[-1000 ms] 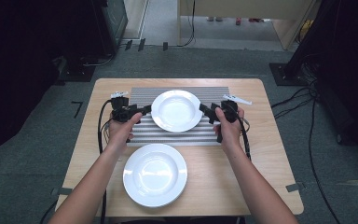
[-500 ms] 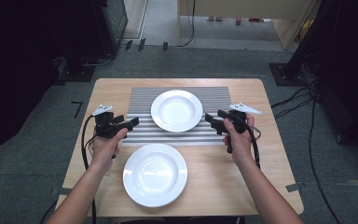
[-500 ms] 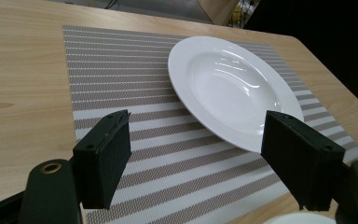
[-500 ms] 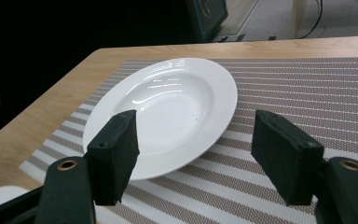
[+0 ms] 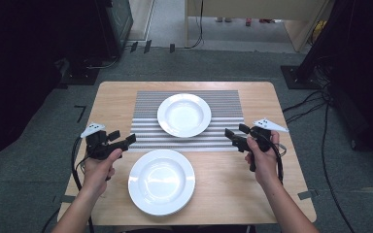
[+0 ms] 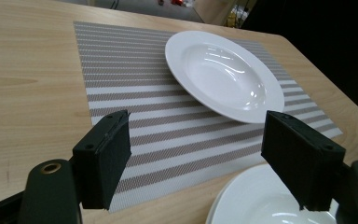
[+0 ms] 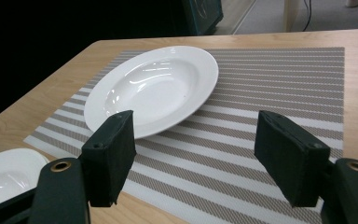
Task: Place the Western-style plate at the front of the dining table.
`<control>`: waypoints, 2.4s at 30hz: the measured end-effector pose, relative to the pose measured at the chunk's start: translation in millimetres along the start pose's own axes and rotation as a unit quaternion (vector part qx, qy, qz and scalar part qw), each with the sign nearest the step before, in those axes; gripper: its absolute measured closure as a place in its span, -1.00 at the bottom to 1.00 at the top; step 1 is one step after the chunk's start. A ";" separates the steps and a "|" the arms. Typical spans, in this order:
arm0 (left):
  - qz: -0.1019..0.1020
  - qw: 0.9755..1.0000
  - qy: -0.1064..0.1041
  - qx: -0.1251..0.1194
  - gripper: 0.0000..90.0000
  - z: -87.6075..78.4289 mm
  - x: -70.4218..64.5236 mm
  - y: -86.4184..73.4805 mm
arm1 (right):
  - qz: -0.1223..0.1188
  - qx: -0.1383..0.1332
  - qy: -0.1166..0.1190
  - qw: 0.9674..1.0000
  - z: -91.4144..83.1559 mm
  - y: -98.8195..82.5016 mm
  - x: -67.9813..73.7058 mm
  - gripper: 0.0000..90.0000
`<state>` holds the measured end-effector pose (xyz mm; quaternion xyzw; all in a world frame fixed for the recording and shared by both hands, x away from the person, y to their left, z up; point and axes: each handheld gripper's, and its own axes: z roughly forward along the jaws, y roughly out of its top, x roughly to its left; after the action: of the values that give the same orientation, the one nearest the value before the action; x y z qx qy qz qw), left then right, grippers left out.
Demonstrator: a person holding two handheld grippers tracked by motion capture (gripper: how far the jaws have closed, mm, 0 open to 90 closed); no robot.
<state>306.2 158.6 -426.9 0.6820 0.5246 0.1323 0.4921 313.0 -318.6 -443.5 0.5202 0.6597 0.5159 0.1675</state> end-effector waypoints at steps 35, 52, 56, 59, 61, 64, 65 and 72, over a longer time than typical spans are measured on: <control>-0.010 0.998 0.061 0.005 -0.47 -59.4 26.9 -70.3 | 0.018 0.010 -0.061 0.998 -80.5 -58.1 -46.7 -0.37; -0.022 0.994 0.101 0.030 -0.50 -75.8 47.7 -97.6 | 0.032 0.032 -0.101 0.994 -110.5 -89.5 -73.9 -0.40; -0.023 0.993 0.107 0.036 -0.50 -78.1 51.1 -101.7 | 0.035 0.039 -0.110 0.993 -116.3 -94.2 -79.1 -0.41; -0.022 0.993 0.111 0.043 -0.52 -78.2 53.7 -105.0 | 0.035 0.046 -0.117 0.991 -120.0 -97.0 -83.3 -0.41; -0.022 0.992 0.114 0.047 -0.52 -77.8 55.3 -107.1 | 0.033 0.050 -0.121 0.991 -122.1 -98.9 -85.6 -0.42; -0.021 0.991 0.118 0.052 -0.53 -76.9 56.9 -110.1 | 0.032 0.057 -0.125 0.990 -124.4 -102.1 -88.0 -0.44; -0.020 0.991 0.120 0.055 -0.53 -76.0 57.0 -111.3 | 0.033 0.060 -0.126 0.990 -124.6 -103.1 -88.5 -0.44; -0.004 0.988 0.131 0.076 -0.56 -70.1 55.5 -117.3 | 0.022 0.079 -0.141 0.987 -122.1 -112.9 -92.1 -0.45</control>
<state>211.7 238.8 -506.8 0.6921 0.5957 0.1788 0.3664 199.6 -451.3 -518.8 0.6141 0.6562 0.3872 0.2061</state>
